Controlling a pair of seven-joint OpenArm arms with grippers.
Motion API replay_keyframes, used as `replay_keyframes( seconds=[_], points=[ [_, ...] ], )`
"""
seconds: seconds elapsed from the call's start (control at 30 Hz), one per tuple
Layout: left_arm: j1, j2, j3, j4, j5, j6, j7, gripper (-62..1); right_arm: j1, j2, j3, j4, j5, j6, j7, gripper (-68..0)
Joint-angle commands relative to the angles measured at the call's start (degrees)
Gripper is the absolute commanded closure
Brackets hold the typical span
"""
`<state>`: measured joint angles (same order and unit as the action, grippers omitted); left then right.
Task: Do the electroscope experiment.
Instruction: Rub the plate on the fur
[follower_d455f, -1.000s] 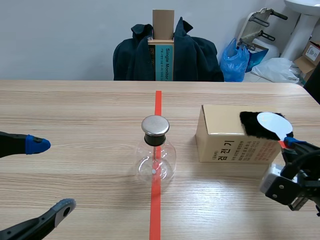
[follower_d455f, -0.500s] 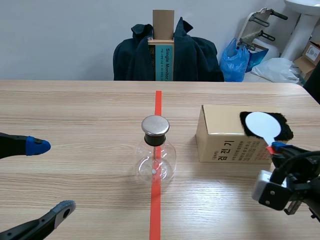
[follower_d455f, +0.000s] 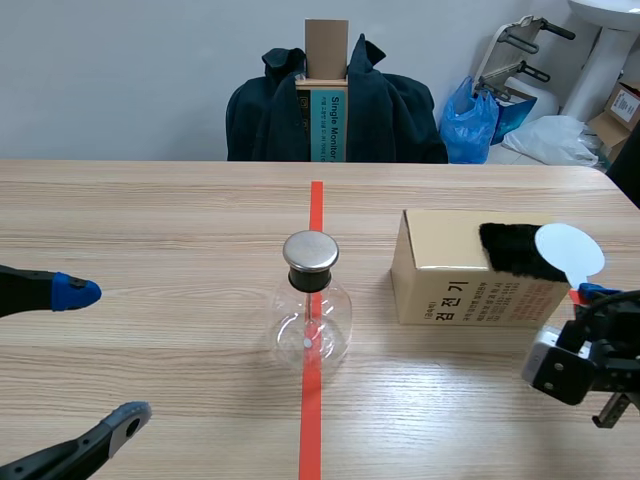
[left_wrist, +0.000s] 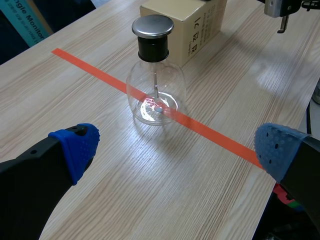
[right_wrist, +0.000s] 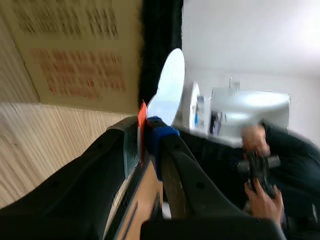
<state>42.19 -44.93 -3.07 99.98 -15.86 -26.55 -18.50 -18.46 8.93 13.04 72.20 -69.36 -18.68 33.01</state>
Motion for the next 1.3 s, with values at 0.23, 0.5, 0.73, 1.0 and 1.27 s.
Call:
replay_keyframes(
  seconds=[0.23, 0.5, 0.73, 1.0, 1.27],
  points=[
    [-0.3, 0.3, 0.4, 0.4, -0.4, 0.3, -0.9, -62.3, 0.3, 0.4, -0.2, 0.3, -0.8, 0.1, -4.4, -0.8],
    [-0.3, 0.3, 0.4, 0.4, -0.4, 0.3, -1.6, -62.3, 0.1, -0.2, -0.3, 0.3, -0.8, 1.8, -1.3, -0.8],
    [-0.3, 0.3, 0.4, 0.4, -0.5, 0.3, -1.4, -62.3, 0.3, 0.0, -0.5, 0.3, -0.9, 2.2, 7.9, -0.8],
    [-0.3, 0.3, 0.4, 0.4, -0.5, 0.5, -1.6, -62.3, 0.4, 0.9, -0.3, 0.3, -0.9, 2.4, 4.9, -0.8],
    [-0.3, 0.3, 0.4, 0.4, -0.4, 2.0, -1.6, -62.3, 0.2, 0.8, -0.7, 0.3, -0.9, 2.5, -2.8, -0.8]
  ],
)
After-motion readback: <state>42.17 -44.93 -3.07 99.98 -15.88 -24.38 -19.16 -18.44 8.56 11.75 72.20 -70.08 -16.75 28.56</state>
